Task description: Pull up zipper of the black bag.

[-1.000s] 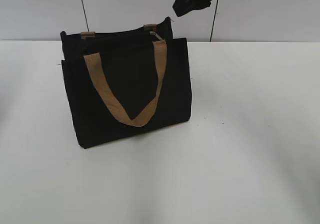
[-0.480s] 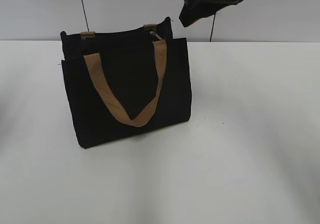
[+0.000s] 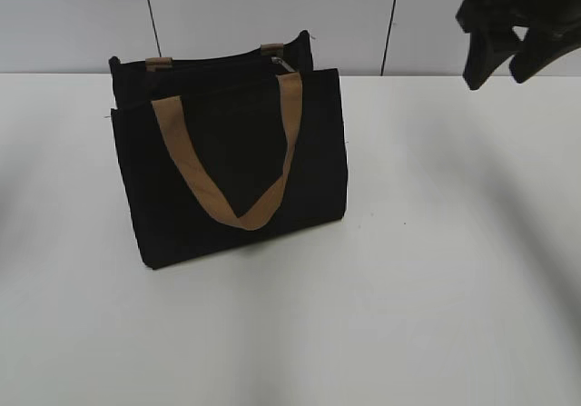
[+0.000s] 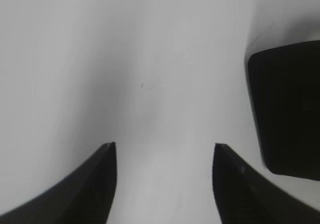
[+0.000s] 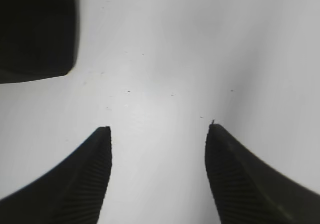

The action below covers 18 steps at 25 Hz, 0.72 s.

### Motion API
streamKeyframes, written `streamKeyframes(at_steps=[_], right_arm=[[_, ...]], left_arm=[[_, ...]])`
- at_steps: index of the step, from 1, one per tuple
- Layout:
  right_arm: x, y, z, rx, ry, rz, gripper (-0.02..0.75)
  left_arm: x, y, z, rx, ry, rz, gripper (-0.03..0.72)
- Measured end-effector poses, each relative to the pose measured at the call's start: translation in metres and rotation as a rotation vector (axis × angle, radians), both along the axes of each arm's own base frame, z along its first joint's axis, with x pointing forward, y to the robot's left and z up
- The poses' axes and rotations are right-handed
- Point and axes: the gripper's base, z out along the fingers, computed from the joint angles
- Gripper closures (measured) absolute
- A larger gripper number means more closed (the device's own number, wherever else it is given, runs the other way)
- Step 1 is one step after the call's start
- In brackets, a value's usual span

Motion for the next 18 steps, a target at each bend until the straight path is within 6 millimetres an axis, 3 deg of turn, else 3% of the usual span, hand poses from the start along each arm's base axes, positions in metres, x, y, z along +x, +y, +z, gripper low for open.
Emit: streamKeyframes(at_steps=[3, 9, 12, 18], right_arm=[[0.004, -0.029, 0.0, -0.008, 0.011, -0.076, 0.288], [-0.002, -0.069, 0.0, -0.013, 0.023, -0.175, 0.288], [-0.03, -0.075, -0.004, -0.022, 0.063, -0.181, 0.288], [-0.117, -0.075, -0.002, -0.018, 0.093, -0.177, 0.288]], left_arm=[[0.0, -0.007, 0.013, 0.012, 0.013, -0.052, 0.219], [-0.009, -0.044, 0.02, 0.021, 0.075, -0.2, 0.215], [-0.015, -0.045, 0.018, 0.046, 0.139, -0.164, 0.215], [-0.038, -0.035, 0.032, 0.1, 0.171, -0.132, 0.215]])
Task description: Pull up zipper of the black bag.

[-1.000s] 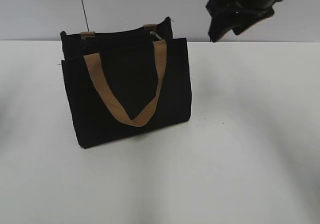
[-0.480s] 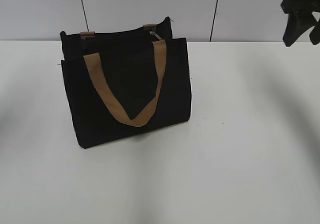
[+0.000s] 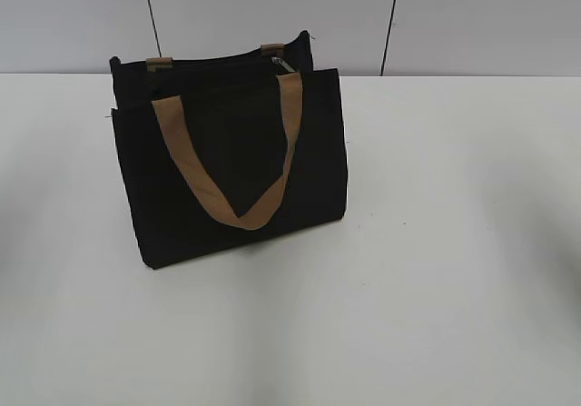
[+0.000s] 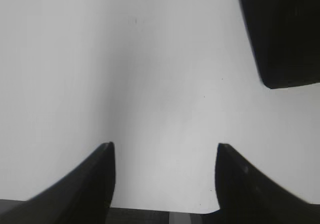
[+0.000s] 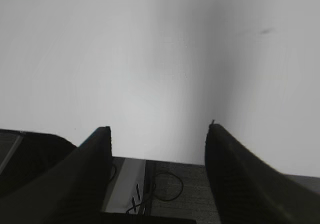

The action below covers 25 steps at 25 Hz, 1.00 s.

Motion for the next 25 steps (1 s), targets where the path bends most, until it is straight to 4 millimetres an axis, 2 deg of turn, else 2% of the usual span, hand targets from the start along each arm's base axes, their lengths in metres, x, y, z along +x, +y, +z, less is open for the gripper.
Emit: streamKeyframes(at_steps=[2, 5, 8, 11, 14, 20, 25], right_arm=[[-0.033, 0.0, 0.003, 0.0, -0.021, 0.001, 0.288], [-0.077, -0.001, 0.003, 0.001, -0.066, 0.001, 0.288], [-0.115, -0.001, 0.0, 0.001, -0.12, 0.001, 0.288], [-0.151, -0.001, -0.005, 0.003, -0.199, 0.002, 0.288], [-0.177, -0.001, -0.013, 0.004, -0.261, 0.002, 0.288], [-0.224, -0.002, -0.029, 0.004, -0.443, 0.005, 0.288], [-0.25, -0.002, -0.025, -0.003, -0.701, 0.018, 0.288]], left_arm=[[-0.014, 0.003, 0.009, -0.008, -0.043, 0.0, 0.215], [-0.048, 0.009, 0.019, -0.019, -0.116, 0.0, 0.215], [-0.083, 0.015, 0.017, -0.028, -0.169, -0.011, 0.215], [-0.116, 0.021, 0.004, -0.042, -0.214, -0.019, 0.215], [-0.137, 0.024, -0.014, -0.05, -0.248, -0.029, 0.215], [-0.18, 0.03, -0.041, -0.076, -0.443, -0.09, 0.215], [-0.213, 0.035, -0.043, -0.085, -0.629, -0.122, 0.215]])
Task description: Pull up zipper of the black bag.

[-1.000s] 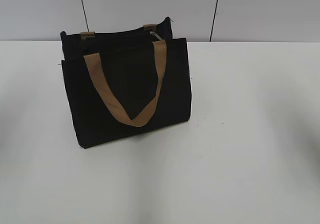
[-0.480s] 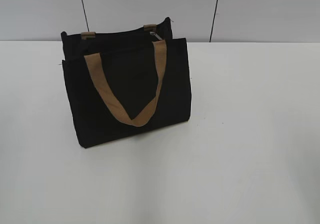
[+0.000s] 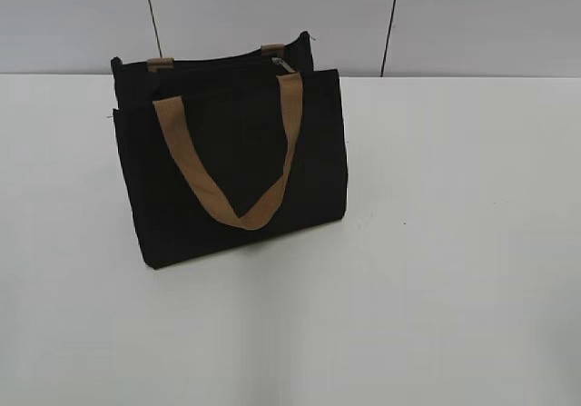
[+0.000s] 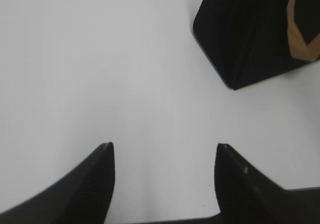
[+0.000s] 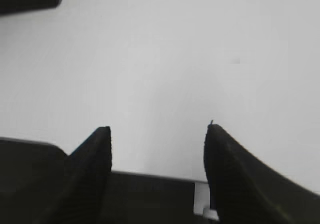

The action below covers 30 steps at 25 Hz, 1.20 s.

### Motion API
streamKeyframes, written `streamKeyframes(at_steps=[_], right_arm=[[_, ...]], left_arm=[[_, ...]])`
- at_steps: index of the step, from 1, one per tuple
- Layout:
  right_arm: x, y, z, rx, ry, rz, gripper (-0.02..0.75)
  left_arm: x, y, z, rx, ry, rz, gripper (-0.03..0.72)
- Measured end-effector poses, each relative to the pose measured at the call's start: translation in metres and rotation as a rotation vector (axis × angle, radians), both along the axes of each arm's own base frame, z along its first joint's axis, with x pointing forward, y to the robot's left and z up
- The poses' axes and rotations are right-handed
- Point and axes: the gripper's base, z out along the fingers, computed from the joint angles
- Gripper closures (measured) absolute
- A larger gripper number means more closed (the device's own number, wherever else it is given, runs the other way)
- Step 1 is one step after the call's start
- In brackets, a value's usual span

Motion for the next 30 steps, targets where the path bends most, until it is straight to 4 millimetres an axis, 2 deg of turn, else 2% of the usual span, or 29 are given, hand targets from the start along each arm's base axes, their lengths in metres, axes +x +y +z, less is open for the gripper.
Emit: streamKeyframes(at_steps=[5, 16, 23, 30], right_arm=[[-0.012, 0.0, -0.003, -0.011, -0.153, 0.007, 0.288], [-0.011, 0.0, -0.005, -0.071, -0.165, 0.049, 0.288], [-0.011, 0.0, -0.005, -0.071, -0.167, 0.048, 0.288], [-0.011, 0.0, -0.005, -0.071, -0.167, 0.048, 0.288]], left_arm=[[-0.026, 0.003, -0.001, -0.021, -0.157, -0.027, 0.215], [-0.027, 0.0, -0.001, -0.05, -0.153, -0.055, 0.215], [-0.027, -0.003, -0.002, -0.045, -0.156, 0.106, 0.236], [-0.027, -0.003, -0.002, -0.044, -0.157, 0.122, 0.263]])
